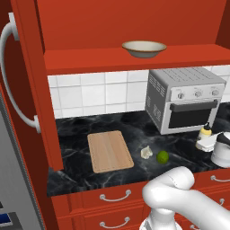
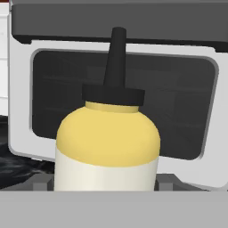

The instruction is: Open the cabinet. Place the bowl and condiment on the counter. Then place the lime and garlic on the cutting board.

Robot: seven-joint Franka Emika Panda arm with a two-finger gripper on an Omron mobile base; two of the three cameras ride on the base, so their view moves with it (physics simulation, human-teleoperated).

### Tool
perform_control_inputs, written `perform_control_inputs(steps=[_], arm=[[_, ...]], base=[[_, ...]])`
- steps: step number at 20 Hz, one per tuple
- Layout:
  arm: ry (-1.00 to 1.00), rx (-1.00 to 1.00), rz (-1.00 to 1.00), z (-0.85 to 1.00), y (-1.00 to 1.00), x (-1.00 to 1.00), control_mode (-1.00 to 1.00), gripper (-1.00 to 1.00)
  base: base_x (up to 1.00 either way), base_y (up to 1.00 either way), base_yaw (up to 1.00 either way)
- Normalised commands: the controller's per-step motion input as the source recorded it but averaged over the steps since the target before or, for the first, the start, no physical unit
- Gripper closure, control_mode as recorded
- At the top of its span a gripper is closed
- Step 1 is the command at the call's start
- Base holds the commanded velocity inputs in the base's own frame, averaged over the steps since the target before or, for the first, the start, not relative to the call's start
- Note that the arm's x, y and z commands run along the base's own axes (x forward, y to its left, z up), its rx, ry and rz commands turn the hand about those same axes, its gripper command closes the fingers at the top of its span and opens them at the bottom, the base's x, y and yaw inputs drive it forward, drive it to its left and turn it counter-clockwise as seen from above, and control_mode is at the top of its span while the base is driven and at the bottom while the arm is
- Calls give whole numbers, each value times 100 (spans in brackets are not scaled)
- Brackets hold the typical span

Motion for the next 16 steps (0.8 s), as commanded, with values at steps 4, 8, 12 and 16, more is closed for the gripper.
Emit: perform_control_inputs(steps=[4, 8, 12, 16], arm=[[0, -1, 0, -1, 0, 1, -100, 100], [0, -3, 0, -16, 0, 9, -100, 100], [0, -3, 0, -19, 0, 7, -100, 100], [0, -2, 0, -9, 0, 1, -100, 100]], base=[[0, 0, 0], [0, 0, 0], [0, 0, 0], [0, 0, 0]])
